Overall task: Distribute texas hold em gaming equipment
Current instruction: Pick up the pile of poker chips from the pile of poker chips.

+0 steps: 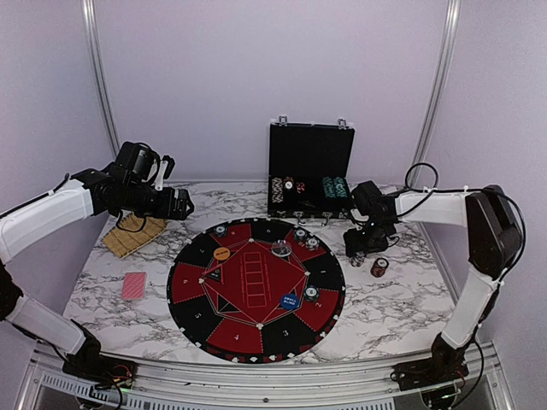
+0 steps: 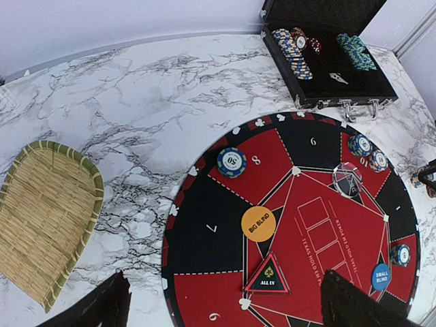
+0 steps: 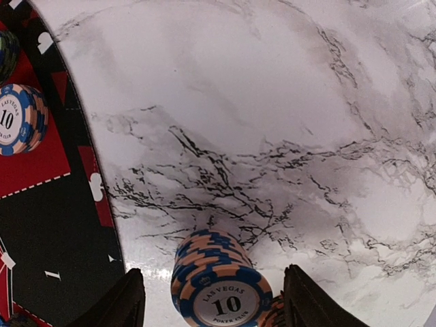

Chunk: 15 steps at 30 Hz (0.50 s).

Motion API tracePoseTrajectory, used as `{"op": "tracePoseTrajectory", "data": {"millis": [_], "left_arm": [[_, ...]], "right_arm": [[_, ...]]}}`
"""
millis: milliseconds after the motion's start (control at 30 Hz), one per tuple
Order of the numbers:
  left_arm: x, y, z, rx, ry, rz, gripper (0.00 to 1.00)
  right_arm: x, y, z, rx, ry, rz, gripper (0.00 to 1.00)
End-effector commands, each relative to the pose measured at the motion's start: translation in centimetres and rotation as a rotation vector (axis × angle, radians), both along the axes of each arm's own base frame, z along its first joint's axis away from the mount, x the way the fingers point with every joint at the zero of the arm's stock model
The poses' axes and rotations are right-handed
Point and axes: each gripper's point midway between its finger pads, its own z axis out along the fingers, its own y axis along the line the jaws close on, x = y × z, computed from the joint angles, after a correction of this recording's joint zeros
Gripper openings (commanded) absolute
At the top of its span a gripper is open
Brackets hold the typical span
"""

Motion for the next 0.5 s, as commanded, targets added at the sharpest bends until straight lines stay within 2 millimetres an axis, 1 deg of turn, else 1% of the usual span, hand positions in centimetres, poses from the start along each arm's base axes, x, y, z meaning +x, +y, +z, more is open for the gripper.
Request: {"op": "tracePoseTrajectory", "data": {"millis": [0,233,467], "left_arm": [[0.23,0.09,0.02,-0.007,-0.009,0.005,0.99],[0.25,0.13,0.01,-0.008,-0.009,0.007,0.99],[0.24,0.12,0.03,-0.008,-0.009,0.006,0.99]], "right_arm": [[0.51,-0.04,-0.59,0.005,-0.004,-0.006,0.65],[0.42,-0.20,-1.08,-0.004,0.005,-0.011,0.61],[0.46,-0.21,-1.00,-0.005,0.004,-0.012,0.51]]}}
